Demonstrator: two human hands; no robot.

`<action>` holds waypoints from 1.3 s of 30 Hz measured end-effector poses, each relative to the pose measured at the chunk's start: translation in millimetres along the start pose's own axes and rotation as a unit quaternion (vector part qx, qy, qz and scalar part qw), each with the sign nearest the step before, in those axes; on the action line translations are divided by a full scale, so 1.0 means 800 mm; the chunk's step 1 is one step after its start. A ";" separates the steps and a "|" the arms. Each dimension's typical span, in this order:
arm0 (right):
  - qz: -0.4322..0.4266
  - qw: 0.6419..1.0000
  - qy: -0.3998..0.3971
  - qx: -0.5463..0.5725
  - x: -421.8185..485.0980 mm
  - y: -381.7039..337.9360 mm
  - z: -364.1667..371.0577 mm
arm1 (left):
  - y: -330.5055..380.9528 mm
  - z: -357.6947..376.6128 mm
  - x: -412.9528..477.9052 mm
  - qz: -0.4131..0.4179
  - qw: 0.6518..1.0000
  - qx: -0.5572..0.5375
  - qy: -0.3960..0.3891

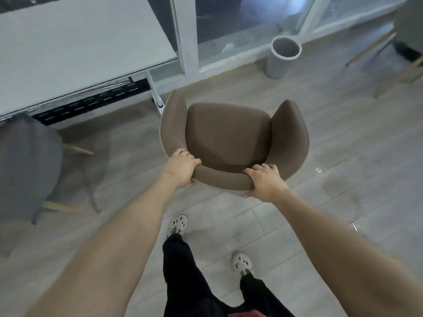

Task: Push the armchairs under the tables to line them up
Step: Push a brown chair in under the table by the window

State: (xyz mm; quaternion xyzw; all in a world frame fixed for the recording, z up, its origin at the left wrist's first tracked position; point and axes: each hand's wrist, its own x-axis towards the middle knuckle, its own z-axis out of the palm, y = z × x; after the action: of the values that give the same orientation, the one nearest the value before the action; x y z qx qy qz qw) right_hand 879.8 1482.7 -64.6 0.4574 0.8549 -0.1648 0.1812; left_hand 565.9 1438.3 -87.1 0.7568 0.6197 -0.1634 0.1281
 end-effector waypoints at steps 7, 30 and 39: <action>-0.135 0.983 -0.033 -0.117 -0.035 0.052 0.007 | 0.125 0.048 -0.101 -0.108 0.993 -0.040 -0.013; -0.196 0.958 -0.058 -0.202 0.226 -0.086 -0.120 | -0.096 0.030 -0.054 -0.225 0.956 -0.183 -0.040; -0.208 0.958 -0.037 -0.196 0.333 -0.128 -0.161 | -0.215 0.002 -0.005 -0.221 0.957 -0.186 -0.033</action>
State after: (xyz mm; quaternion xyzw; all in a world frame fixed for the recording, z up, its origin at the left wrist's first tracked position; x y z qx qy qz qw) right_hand 635.6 1679.0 -62.2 0.2189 0.9394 -0.0448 0.2601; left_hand 396.4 1467.9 -85.7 0.5581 0.7863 -0.0943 0.2476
